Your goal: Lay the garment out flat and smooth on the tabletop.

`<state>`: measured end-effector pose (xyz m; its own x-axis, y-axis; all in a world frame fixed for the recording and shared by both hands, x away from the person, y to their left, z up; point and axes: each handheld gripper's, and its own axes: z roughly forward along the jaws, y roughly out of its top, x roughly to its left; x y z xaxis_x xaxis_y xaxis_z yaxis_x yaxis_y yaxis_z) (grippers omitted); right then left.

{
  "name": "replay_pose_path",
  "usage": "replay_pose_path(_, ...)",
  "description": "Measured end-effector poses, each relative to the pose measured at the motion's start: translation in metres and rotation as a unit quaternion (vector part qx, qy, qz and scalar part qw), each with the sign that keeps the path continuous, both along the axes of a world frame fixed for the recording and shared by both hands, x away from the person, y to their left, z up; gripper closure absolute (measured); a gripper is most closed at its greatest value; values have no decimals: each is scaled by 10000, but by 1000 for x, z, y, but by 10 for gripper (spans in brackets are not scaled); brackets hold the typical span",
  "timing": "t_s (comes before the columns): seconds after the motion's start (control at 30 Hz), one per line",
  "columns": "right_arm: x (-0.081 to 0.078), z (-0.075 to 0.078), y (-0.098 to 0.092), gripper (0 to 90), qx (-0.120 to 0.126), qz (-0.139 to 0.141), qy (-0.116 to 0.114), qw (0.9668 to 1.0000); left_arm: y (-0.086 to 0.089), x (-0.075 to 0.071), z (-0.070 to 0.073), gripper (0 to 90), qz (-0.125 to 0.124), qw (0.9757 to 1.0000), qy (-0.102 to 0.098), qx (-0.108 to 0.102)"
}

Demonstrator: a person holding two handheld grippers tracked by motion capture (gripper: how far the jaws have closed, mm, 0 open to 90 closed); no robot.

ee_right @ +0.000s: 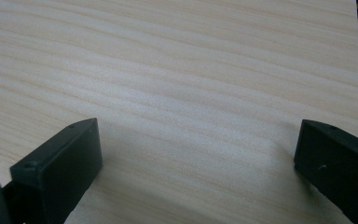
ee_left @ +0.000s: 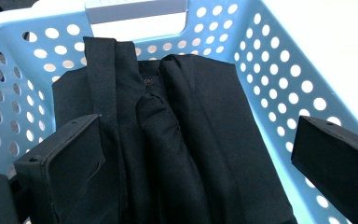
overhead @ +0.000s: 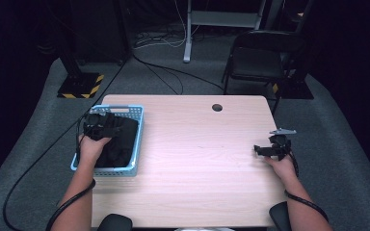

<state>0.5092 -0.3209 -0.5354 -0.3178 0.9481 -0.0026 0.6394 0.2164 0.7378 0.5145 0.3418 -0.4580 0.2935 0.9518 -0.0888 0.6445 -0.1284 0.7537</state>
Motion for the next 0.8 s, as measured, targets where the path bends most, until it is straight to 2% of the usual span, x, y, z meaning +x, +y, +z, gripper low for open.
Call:
replay_pose_path(0.37,0,0,0,0,0,5,0,10000,1,5,-7,19,139,9998,127,40)
replay_pose_path(0.8,0,0,0,0,1,18,1,10000,4,9,-20,19,275,9988,395,114)
